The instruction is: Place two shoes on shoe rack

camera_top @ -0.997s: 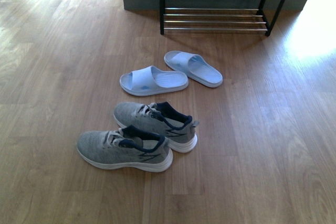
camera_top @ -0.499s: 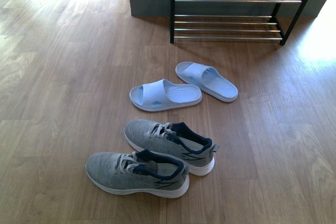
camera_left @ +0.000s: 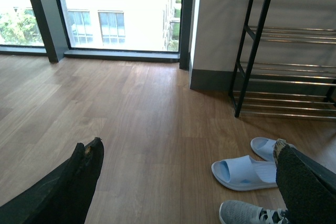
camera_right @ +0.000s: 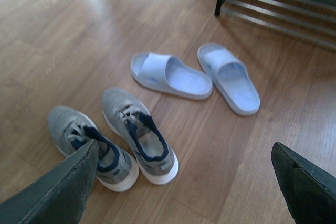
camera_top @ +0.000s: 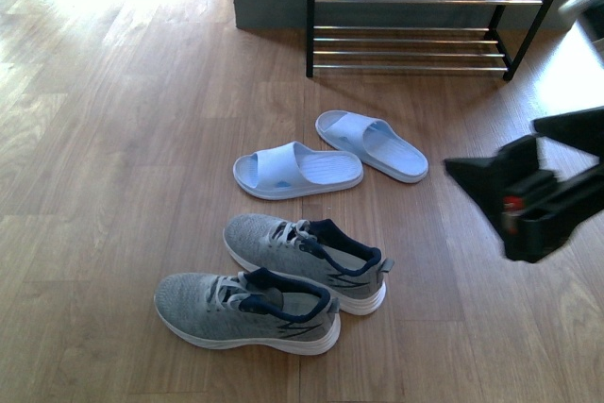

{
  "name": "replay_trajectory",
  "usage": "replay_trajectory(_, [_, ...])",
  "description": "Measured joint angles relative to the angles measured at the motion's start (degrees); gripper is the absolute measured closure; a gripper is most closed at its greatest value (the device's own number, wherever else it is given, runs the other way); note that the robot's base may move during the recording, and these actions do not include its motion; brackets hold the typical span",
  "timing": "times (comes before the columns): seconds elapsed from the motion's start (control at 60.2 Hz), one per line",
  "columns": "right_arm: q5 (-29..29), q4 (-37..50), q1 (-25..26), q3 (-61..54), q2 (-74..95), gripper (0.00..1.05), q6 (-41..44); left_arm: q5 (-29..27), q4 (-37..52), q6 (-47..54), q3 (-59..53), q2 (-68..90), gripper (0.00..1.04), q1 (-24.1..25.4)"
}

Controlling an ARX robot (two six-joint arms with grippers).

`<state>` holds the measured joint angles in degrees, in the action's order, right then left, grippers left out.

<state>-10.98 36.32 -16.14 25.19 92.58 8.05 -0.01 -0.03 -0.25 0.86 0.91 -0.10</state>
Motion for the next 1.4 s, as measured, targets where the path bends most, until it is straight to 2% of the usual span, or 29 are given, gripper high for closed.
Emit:
replay_trajectory(0.183, [2.71,-0.85,-4.39,15.28,24.28,0.09,0.20,0.00,0.00,0.00,0.00,0.00,0.09,0.00])
replay_trajectory(0.349, [5.38,-8.17,-7.19,35.19,45.24,0.09,0.20,0.00,0.00,0.00,0.00,0.00,0.09,0.00])
replay_trajectory(0.482, [6.73,-15.26,-7.30,48.02,56.26,0.09,0.94,0.00,0.00,0.02,0.00,0.00,0.09,0.00])
replay_trajectory(0.648, [8.46,-21.22,-5.18,58.42,64.76,0.09,5.01,0.00,0.00,0.00,0.00,0.00,0.09,0.00])
replay_trajectory(0.914, [5.60,-26.32,-3.61,61.09,67.63,0.09,12.00,0.00,0.00,0.00,0.00,0.00,0.09,0.00])
replay_trajectory(1.197, [5.88,-21.99,-3.61,63.41,71.04,0.09,10.54,0.00,0.00,0.00,0.00,0.00,0.09,0.00])
replay_trajectory(1.313, [5.68,-22.08,-3.56,64.17,71.65,0.24,9.68,0.00,0.00,0.00,0.00,0.00,0.09,0.00])
replay_trajectory(1.396, [4.13,-23.08,-3.74,64.35,71.78,0.43,9.55,0.00,0.00,0.00,0.00,0.00,0.09,0.00])
